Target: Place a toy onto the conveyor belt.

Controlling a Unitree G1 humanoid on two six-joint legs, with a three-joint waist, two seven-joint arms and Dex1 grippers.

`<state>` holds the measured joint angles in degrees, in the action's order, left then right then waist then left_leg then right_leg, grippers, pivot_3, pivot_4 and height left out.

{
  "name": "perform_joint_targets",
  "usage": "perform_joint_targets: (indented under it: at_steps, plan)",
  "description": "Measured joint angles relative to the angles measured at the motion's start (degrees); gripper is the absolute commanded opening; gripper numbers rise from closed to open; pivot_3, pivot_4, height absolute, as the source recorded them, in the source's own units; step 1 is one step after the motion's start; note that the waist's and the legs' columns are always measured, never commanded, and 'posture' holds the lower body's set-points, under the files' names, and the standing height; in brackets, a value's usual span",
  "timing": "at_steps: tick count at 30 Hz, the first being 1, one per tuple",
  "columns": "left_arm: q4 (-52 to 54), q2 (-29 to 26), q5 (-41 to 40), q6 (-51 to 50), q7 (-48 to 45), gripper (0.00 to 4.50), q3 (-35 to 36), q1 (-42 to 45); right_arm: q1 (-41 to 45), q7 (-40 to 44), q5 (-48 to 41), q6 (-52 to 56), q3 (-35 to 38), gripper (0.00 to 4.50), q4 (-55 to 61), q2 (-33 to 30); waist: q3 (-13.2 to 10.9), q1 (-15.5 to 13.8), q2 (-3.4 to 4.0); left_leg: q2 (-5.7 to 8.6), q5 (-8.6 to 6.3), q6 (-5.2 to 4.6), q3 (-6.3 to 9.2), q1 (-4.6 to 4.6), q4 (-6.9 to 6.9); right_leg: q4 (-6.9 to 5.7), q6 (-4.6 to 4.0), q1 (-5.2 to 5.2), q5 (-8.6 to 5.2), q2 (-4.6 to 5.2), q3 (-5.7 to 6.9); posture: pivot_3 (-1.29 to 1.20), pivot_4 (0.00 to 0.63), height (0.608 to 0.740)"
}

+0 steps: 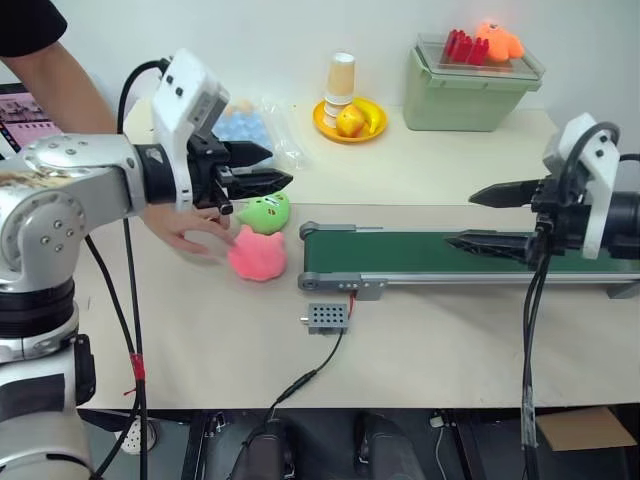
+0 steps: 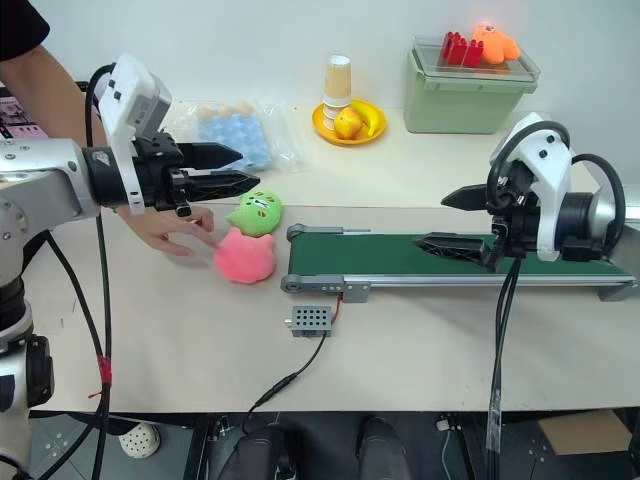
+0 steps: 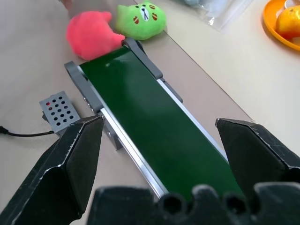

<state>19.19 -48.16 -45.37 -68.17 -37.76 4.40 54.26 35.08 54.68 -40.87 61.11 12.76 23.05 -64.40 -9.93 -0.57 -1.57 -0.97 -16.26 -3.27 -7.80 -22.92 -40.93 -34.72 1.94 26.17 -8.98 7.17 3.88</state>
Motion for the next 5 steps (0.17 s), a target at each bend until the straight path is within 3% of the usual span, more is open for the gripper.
perform_joint_targets:
  at_steps: [5]
  plan:
    - [-0.5, 0.5, 0.0, -0.1, -0.1, 2.64, 0.0, 0.4, 0.0, -0.3, -0.5, 0.0, 0.0, 4.46, 0.1, -0.5, 0.0, 0.0, 0.00, 0.00, 0.00, -0.01, 0.00, 0.00, 0.00, 0.00, 0.00, 0.00, 0.00, 0.00, 0.00, 0.00, 0.150, 0.734]
